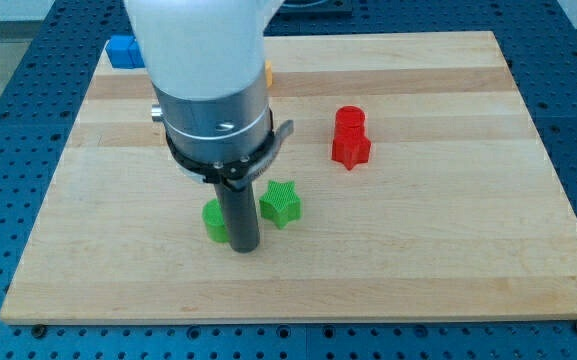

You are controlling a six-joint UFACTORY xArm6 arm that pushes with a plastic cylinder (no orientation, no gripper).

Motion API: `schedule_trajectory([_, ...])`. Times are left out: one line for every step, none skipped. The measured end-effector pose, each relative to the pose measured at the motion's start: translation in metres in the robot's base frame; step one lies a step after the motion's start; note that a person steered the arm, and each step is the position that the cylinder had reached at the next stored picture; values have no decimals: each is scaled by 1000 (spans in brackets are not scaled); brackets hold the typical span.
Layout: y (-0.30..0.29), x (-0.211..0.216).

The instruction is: Move the green star parallel to the right of the red blocks

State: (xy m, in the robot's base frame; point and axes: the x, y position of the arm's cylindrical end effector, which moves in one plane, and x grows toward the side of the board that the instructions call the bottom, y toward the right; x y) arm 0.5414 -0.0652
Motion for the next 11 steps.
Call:
schedule_trajectory([28, -18])
schedule_trajectory([65, -30])
schedule_trajectory([51, -24])
schedule_trajectory([17, -26])
schedule_trajectory([11, -42])
schedule_trajectory([51, -53])
schedule_trajectory([110, -54])
schedule_trajectory([165, -55])
schedule_trajectory([191, -55])
schedule_trajectory([180, -39])
schedule_trajectory([138, -28])
